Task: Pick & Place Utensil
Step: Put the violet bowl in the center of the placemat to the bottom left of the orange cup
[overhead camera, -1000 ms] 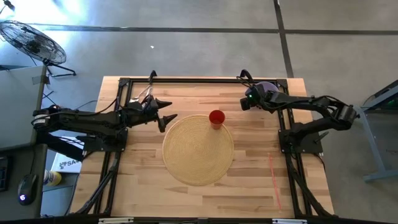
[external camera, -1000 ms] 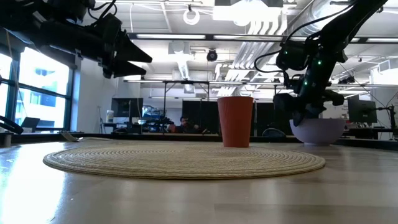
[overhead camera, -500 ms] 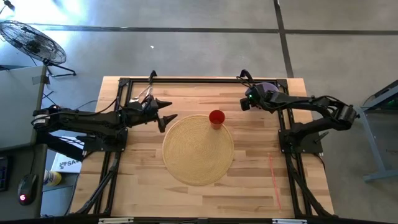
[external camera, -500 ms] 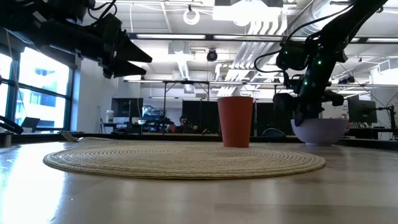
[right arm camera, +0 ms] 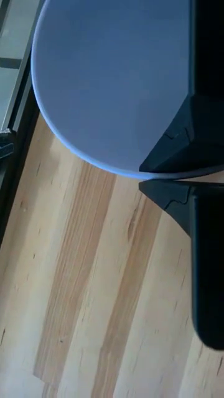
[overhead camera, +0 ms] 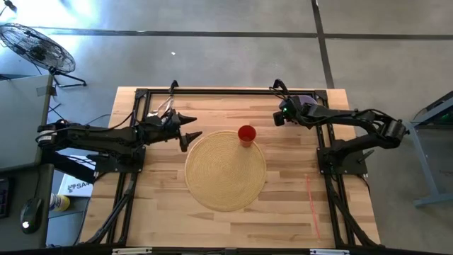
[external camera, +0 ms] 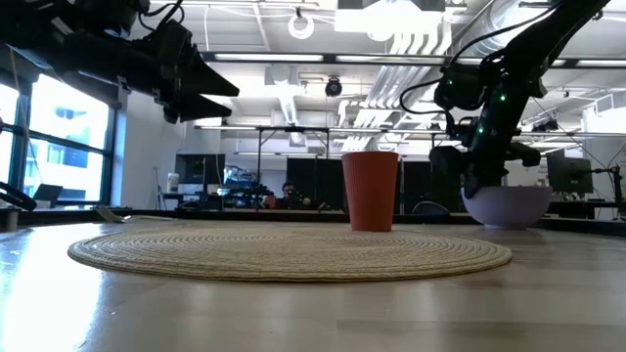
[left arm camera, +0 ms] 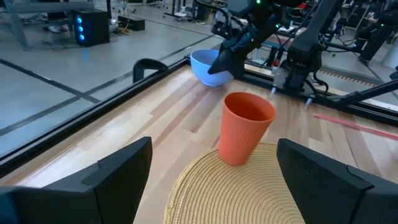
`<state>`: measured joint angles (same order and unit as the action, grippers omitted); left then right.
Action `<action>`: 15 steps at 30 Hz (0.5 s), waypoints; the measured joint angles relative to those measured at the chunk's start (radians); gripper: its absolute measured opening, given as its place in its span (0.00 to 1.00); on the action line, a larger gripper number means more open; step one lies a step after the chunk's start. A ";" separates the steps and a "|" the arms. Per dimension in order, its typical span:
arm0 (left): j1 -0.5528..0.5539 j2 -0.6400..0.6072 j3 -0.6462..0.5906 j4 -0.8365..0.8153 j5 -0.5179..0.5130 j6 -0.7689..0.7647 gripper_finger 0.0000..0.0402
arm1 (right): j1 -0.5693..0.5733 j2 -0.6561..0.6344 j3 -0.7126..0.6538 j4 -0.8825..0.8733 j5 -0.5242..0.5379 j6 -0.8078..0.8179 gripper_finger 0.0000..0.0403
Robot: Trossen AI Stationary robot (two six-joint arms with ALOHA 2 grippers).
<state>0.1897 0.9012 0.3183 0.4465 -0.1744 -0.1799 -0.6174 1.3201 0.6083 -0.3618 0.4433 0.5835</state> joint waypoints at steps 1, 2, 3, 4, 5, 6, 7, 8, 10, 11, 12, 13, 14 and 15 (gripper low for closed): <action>0.000 0.000 0.000 0.000 0.000 0.000 0.85 | 0.000 0.000 0.000 0.000 -0.005 0.000 0.04; 0.000 0.000 0.000 0.000 0.000 0.000 0.85 | 0.000 0.000 0.000 0.000 -0.008 0.000 0.04; 0.000 0.000 0.000 0.000 0.000 0.000 0.85 | 0.000 0.000 0.000 0.000 -0.008 0.000 0.04; 0.000 0.000 0.000 0.000 0.000 0.000 0.85 | 0.000 0.000 0.000 0.000 -0.008 0.000 0.04; 0.000 0.000 0.000 0.000 0.000 0.000 0.85 | 0.000 0.000 0.000 0.000 -0.008 0.000 0.03; 0.000 0.000 0.000 0.000 0.000 0.000 0.85 | 0.000 0.000 0.000 0.000 -0.007 0.000 0.02; 0.000 0.000 0.000 0.000 -0.001 0.000 0.85 | 0.000 0.000 0.000 0.000 -0.007 0.000 0.02; 0.000 0.000 0.000 0.000 -0.001 0.000 0.85 | 0.000 -0.001 0.000 0.000 -0.007 0.000 0.01; 0.000 0.000 0.000 0.000 -0.002 0.000 0.85 | 0.000 -0.001 0.000 0.000 -0.007 0.000 0.01; 0.000 0.000 0.000 0.000 -0.004 0.000 0.85 | 0.000 -0.001 0.000 0.000 -0.008 0.000 0.02; 0.000 0.000 0.000 0.000 -0.004 0.000 0.85 | 0.000 -0.001 0.000 -0.001 -0.008 0.000 0.02; 0.000 0.000 0.000 0.000 -0.004 0.000 0.85 | 0.000 -0.001 0.000 -0.001 -0.009 0.000 0.02; 0.000 0.000 0.000 0.000 -0.004 0.000 0.85 | 0.000 -0.001 0.000 -0.003 -0.009 0.000 0.02; 0.000 0.000 0.000 0.000 -0.004 0.000 0.85 | 0.000 -0.001 0.000 -0.004 -0.009 0.000 0.02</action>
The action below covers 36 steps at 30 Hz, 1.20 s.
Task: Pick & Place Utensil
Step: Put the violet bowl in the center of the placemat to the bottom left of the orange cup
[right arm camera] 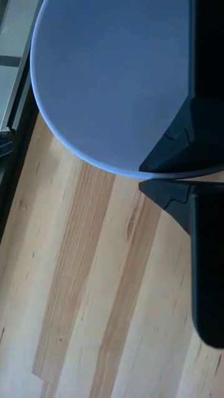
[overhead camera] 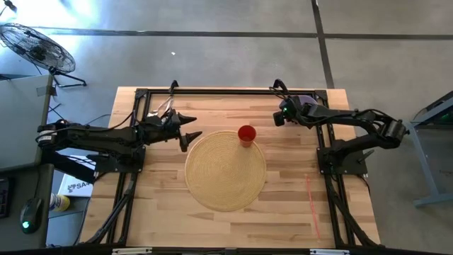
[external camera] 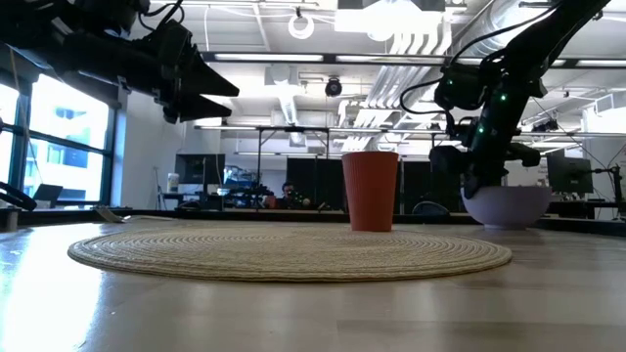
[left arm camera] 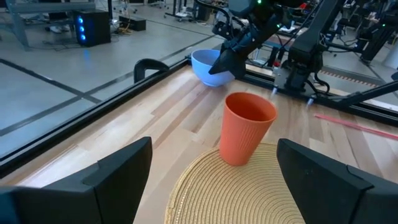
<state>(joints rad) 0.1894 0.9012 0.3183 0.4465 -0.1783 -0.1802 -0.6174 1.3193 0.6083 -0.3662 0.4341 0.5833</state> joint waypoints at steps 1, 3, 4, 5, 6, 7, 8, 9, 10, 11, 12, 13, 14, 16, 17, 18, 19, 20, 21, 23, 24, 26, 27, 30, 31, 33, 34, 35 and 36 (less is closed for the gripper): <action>0.000 0.000 0.000 0.000 0.000 0.000 0.85 | 0.000 0.000 0.000 -0.001 0.000 0.000 0.02; 0.000 0.000 0.000 0.000 0.000 0.000 0.85 | 0.000 0.000 0.000 -0.001 0.000 0.000 0.01; 0.000 0.000 0.000 0.000 0.000 0.000 0.85 | 0.000 0.000 0.000 -0.002 0.000 0.000 0.01; 0.000 0.000 0.000 0.000 0.000 -0.001 0.85 | 0.000 0.000 0.000 -0.003 0.000 0.000 0.01; 0.000 0.000 0.000 0.000 0.000 -0.008 0.85 | 0.001 0.000 0.000 -0.004 0.000 0.000 0.01; 0.000 0.000 0.000 0.000 0.000 -0.013 0.85 | 0.003 0.000 0.000 -0.005 0.000 0.000 0.01; 0.000 0.000 0.000 0.001 0.000 -0.020 0.85 | 0.003 -0.002 0.000 -0.007 -0.001 0.000 0.02; 0.000 0.000 0.000 0.001 0.000 -0.027 0.85 | 0.003 -0.005 0.000 -0.012 -0.004 0.000 0.02; 0.000 0.000 0.000 0.000 0.000 -0.033 0.85 | 0.003 -0.009 0.000 -0.016 -0.009 0.000 0.02; 0.000 0.000 0.000 0.000 0.000 -0.034 0.85 | 0.003 -0.015 0.000 -0.020 -0.015 0.001 0.02; 0.000 0.000 0.000 0.001 0.000 -0.034 0.85 | 0.003 -0.021 0.000 -0.027 -0.021 0.002 0.01; 0.000 0.000 0.000 0.001 0.000 -0.034 0.85 | 0.003 -0.027 0.000 -0.032 -0.024 0.003 0.01; 0.000 0.000 0.000 0.001 0.000 -0.034 0.85 | 0.003 -0.033 0.000 -0.039 -0.028 0.003 0.01; 0.000 0.000 0.000 0.001 0.001 -0.034 0.85 | 0.010 -0.041 0.000 -0.052 -0.029 0.007 0.01; 0.000 0.000 0.000 0.001 0.001 -0.034 0.85 | 0.014 -0.043 0.000 -0.060 -0.028 0.011 0.01; 0.000 0.000 0.000 0.001 0.000 -0.035 0.85 | 0.020 -0.044 0.000 -0.067 -0.027 0.016 0.01; 0.000 0.000 0.000 0.001 0.001 -0.038 0.85 | 0.026 -0.045 0.000 -0.071 -0.026 0.019 0.01; 0.000 0.000 0.000 0.002 0.001 -0.042 0.85 | 0.032 -0.045 0.000 -0.074 -0.025 0.019 0.01; 0.000 0.000 0.000 0.003 0.001 -0.045 0.85 | 0.039 -0.045 0.000 -0.075 -0.025 0.019 0.01; 0.000 0.000 0.000 0.005 0.001 -0.058 0.85 | 0.048 -0.045 0.003 -0.082 -0.025 0.019 0.01; 0.000 0.000 0.000 0.006 0.001 -0.060 0.85 | 0.053 -0.045 0.013 -0.099 -0.024 0.020 0.01; 0.000 0.000 0.000 0.008 0.001 -0.061 0.85 | 0.072 -0.045 0.036 -0.139 -0.015 0.034 0.01; 0.000 0.000 0.000 0.008 0.001 -0.061 0.85 | 0.085 -0.045 0.048 -0.155 -0.001 0.044 0.01; 0.000 0.000 0.000 0.007 0.001 -0.061 0.85 | 0.129 -0.045 0.076 -0.189 0.032 0.061 0.01; 0.000 0.000 0.000 0.006 0.001 -0.061 0.85 | 0.144 -0.045 0.083 -0.198 0.036 0.071 0.01; 0.000 0.000 0.000 0.007 0.004 -0.062 0.85 | 0.177 -0.045 0.102 -0.219 0.053 0.084 0.01; 0.000 0.000 0.000 0.006 0.005 -0.064 0.85 | 0.194 -0.045 0.114 -0.234 0.065 0.095 0.01; 0.000 0.000 0.000 0.006 0.005 -0.067 0.85 | 0.212 -0.045 0.124 -0.249 0.074 0.104 0.01; 0.000 0.000 0.000 0.006 0.005 -0.072 0.85 | 0.230 -0.045 0.134 -0.267 0.081 0.117 0.01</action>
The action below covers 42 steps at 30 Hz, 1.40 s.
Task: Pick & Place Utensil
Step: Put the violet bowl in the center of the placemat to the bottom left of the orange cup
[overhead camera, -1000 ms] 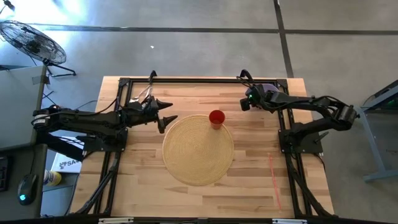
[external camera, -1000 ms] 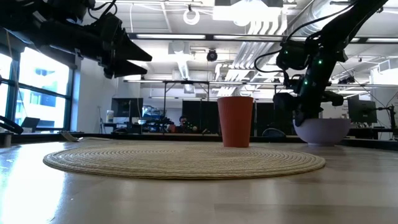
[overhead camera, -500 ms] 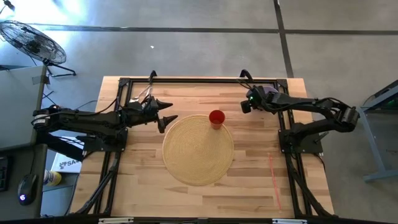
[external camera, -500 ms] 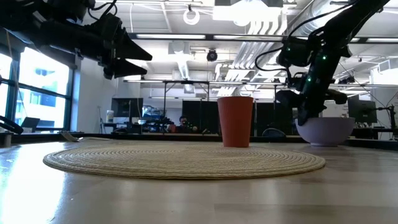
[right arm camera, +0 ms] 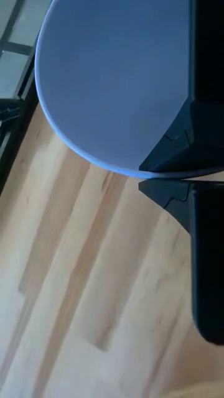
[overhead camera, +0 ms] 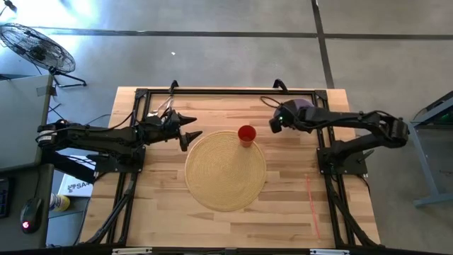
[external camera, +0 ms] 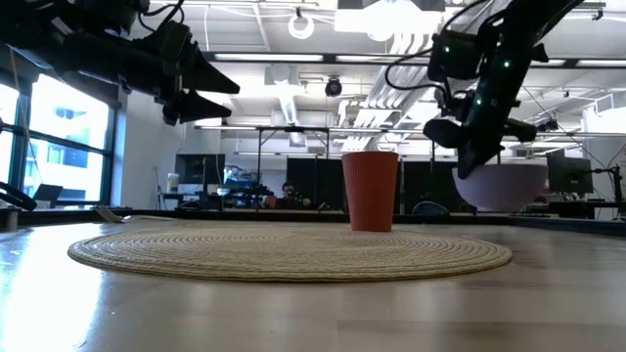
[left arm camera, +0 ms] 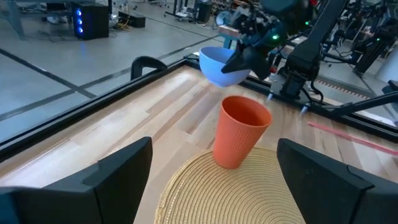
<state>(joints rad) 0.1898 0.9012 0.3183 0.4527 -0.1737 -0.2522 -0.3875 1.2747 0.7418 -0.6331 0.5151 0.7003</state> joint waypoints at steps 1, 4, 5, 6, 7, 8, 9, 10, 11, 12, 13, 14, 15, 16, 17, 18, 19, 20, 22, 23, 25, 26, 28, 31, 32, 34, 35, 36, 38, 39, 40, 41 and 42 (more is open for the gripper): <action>0.000 0.000 0.000 0.000 0.000 -0.008 0.85 | 0.019 0.000 0.009 -0.016 0.006 0.012 0.01; 0.000 0.000 0.000 -0.005 0.000 -0.018 0.85 | 0.082 0.000 0.032 -0.063 0.027 0.053 0.01; 0.000 0.000 0.000 -0.007 0.001 -0.019 0.85 | 0.105 0.000 0.040 -0.080 0.031 0.068 0.01; 0.000 0.000 0.000 -0.008 0.006 -0.019 0.85 | 0.126 0.000 0.048 -0.098 0.036 0.086 0.01; 0.000 0.000 0.000 -0.008 0.011 -0.023 0.85 | 0.149 0.000 0.056 -0.113 0.040 0.103 0.01; 0.000 0.000 0.000 -0.007 0.011 -0.028 0.85 | 0.168 0.000 0.063 -0.128 0.042 0.118 0.01; 0.000 0.000 0.000 -0.007 0.011 -0.036 0.85 | 0.191 0.000 0.069 -0.136 0.043 0.135 0.01; 0.000 0.000 0.000 -0.007 0.011 -0.041 0.85 | 0.214 0.000 0.073 -0.141 0.044 0.150 0.01; 0.000 0.000 0.000 -0.007 0.011 -0.041 0.85 | 0.236 0.000 0.077 -0.148 0.044 0.164 0.01; 0.000 0.000 0.000 -0.007 0.011 -0.041 0.85 | 0.258 0.000 0.079 -0.154 0.043 0.181 0.01; 0.000 0.000 0.000 -0.007 0.011 -0.041 0.85 | 0.282 0.000 0.081 -0.161 0.043 0.195 0.01; 0.000 0.000 0.000 -0.007 0.011 -0.041 0.85 | 0.304 0.000 0.082 -0.168 0.040 0.212 0.01; 0.000 0.000 0.000 -0.007 0.011 -0.041 0.85 | 0.326 0.000 0.083 -0.175 0.034 0.230 0.00; 0.000 0.000 0.000 -0.008 0.011 -0.041 0.85 | 0.351 0.000 0.083 -0.184 0.025 0.252 0.00; 0.000 0.000 0.000 -0.010 0.011 -0.041 0.85 | 0.375 0.000 0.083 -0.193 0.018 0.274 0.00; 0.000 0.000 0.000 -0.013 0.011 -0.041 0.85 | 0.400 0.000 0.083 -0.202 0.017 0.294 0.00; 0.000 0.000 0.000 -0.014 0.011 -0.041 0.85 | 0.426 0.000 0.083 -0.207 0.015 0.312 0.00; 0.000 0.000 0.000 -0.013 0.011 -0.041 0.85 | 0.451 0.000 0.083 -0.209 0.013 0.329 0.00; 0.000 0.000 0.000 -0.014 0.012 -0.041 0.85 | 0.497 0.000 0.083 -0.209 0.012 0.363 0.00; 0.000 0.000 0.000 -0.014 0.012 -0.041 0.85 | 0.520 0.000 0.083 -0.208 0.012 0.377 0.00; 0.000 0.000 0.000 -0.013 0.012 -0.041 0.85 | 0.562 0.002 0.083 -0.208 0.008 0.405 0.00; 0.000 0.000 0.000 -0.014 0.012 -0.041 0.85 | 0.583 0.003 0.083 -0.209 0.003 0.419 0.00; 0.000 0.000 0.000 -0.013 0.012 -0.041 0.85 | 0.624 0.003 0.083 -0.205 -0.005 0.436 0.00; 0.000 0.000 0.000 -0.013 0.012 -0.041 0.85 | 0.689 0.003 0.083 -0.191 -0.009 0.474 0.00; 0.000 0.000 0.000 -0.014 0.012 -0.041 0.85 | 0.709 0.003 0.083 -0.183 -0.009 0.481 0.00; 0.000 0.000 0.000 -0.013 0.012 -0.041 0.85 | 0.747 0.011 0.084 -0.161 -0.010 0.490 0.00; 0.000 0.000 0.000 -0.013 0.012 -0.041 0.85 | 0.764 0.019 0.092 -0.162 -0.012 0.495 0.00; 0.000 0.000 0.000 -0.013 0.012 -0.041 0.85 | 0.780 0.032 0.105 -0.165 -0.012 0.499 0.00; 0.000 0.000 0.000 -0.014 0.015 -0.042 0.85 | 0.809 0.068 0.145 -0.170 -0.011 0.500 0.00; 0.000 0.000 0.000 -0.015 0.016 -0.042 0.85 | 0.823 0.094 0.171 -0.174 -0.012 0.499 0.00; 0.000 0.000 0.000 -0.015 0.017 -0.042 0.85 | 0.835 0.122 0.201 -0.177 -0.014 0.491 0.00; 0.000 0.000 0.000 -0.017 0.019 -0.042 0.85 | 0.846 0.154 0.234 -0.184 -0.015 0.478 0.00; 0.000 0.000 0.000 -0.020 0.019 -0.042 0.85 | 0.855 0.188 0.269 -0.186 -0.017 0.461 0.00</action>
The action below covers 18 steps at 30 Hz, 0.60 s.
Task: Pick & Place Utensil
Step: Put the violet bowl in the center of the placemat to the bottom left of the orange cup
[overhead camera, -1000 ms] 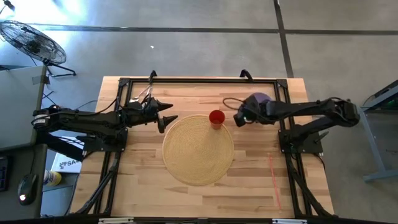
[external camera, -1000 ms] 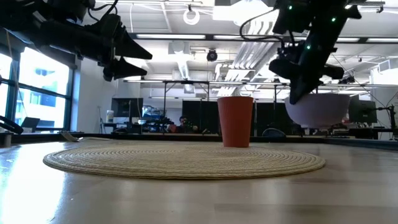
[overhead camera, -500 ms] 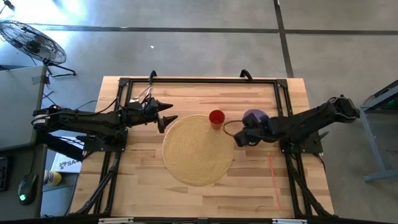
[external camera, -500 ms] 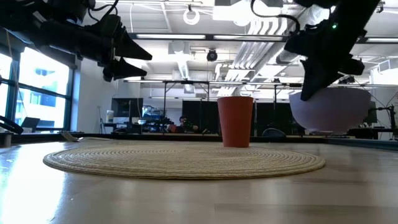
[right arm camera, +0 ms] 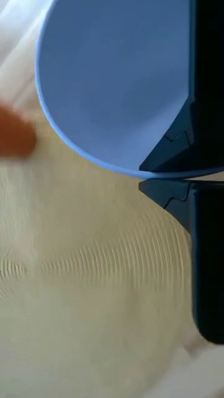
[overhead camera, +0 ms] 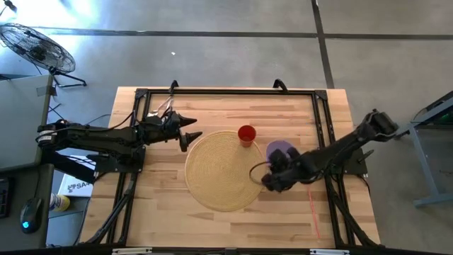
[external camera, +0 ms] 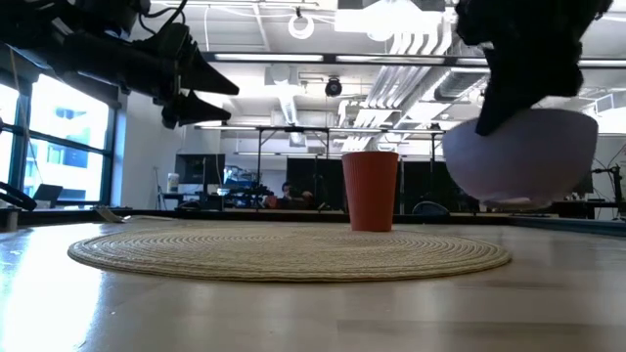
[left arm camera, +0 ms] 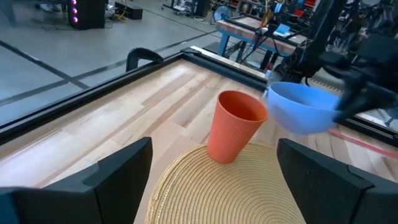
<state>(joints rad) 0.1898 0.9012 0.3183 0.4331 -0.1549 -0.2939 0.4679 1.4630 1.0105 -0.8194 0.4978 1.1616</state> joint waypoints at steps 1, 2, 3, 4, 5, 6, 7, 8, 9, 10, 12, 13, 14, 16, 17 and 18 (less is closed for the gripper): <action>0.000 0.000 0.000 -0.003 0.000 0.000 0.85 | 0.008 0.036 0.039 -0.003 -0.007 -0.023 0.00; 0.000 0.000 0.000 -0.007 0.000 0.000 0.85 | 0.014 0.074 0.079 -0.004 -0.013 -0.051 0.00; 0.000 0.000 0.000 -0.013 0.004 0.000 0.85 | 0.020 0.111 0.118 -0.005 -0.016 -0.084 0.00; 0.000 0.000 0.000 -0.019 0.009 0.000 0.85 | 0.025 0.149 0.162 -0.004 -0.016 -0.120 0.00; 0.000 0.000 0.000 -0.023 0.010 0.000 0.85 | 0.029 0.185 0.204 -0.003 -0.024 -0.159 0.00; 0.000 0.000 0.000 -0.025 0.011 0.000 0.85 | 0.033 0.220 0.244 -0.003 -0.036 -0.194 0.01; 0.000 0.000 0.000 -0.025 0.011 0.000 0.85 | 0.033 0.255 0.284 -0.006 -0.046 -0.227 0.01; 0.000 0.000 0.000 -0.025 0.011 0.000 0.85 | 0.034 0.286 0.322 -0.008 -0.057 -0.259 0.01; 0.000 0.000 0.000 -0.025 0.011 0.000 0.85 | 0.034 0.317 0.360 -0.013 -0.075 -0.288 0.01; 0.000 0.000 0.000 -0.025 0.010 0.000 0.85 | 0.035 0.345 0.393 -0.016 -0.092 -0.315 0.01; 0.000 0.000 0.000 -0.025 0.010 0.000 0.85 | 0.039 0.400 0.460 -0.022 -0.115 -0.372 0.01; 0.000 0.000 0.000 -0.025 0.010 0.000 0.85 | 0.039 0.423 0.489 -0.023 -0.123 -0.402 0.01; 0.000 0.000 0.000 -0.025 0.010 0.000 0.85 | 0.040 0.445 0.517 -0.025 -0.128 -0.432 0.01; 0.000 0.000 0.000 -0.025 0.010 0.000 0.85 | 0.040 0.482 0.568 -0.023 -0.127 -0.486 0.01; 0.000 0.000 0.000 -0.025 0.010 0.000 0.85 | 0.040 0.497 0.588 -0.022 -0.117 -0.513 0.01; 0.000 0.000 0.000 -0.025 0.010 0.000 0.85 | 0.040 0.510 0.607 -0.021 -0.106 -0.543 0.02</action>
<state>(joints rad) 0.1898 0.9012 0.3183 0.4082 -0.1448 -0.2939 0.5078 1.9733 1.6178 -0.8408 0.3923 0.6190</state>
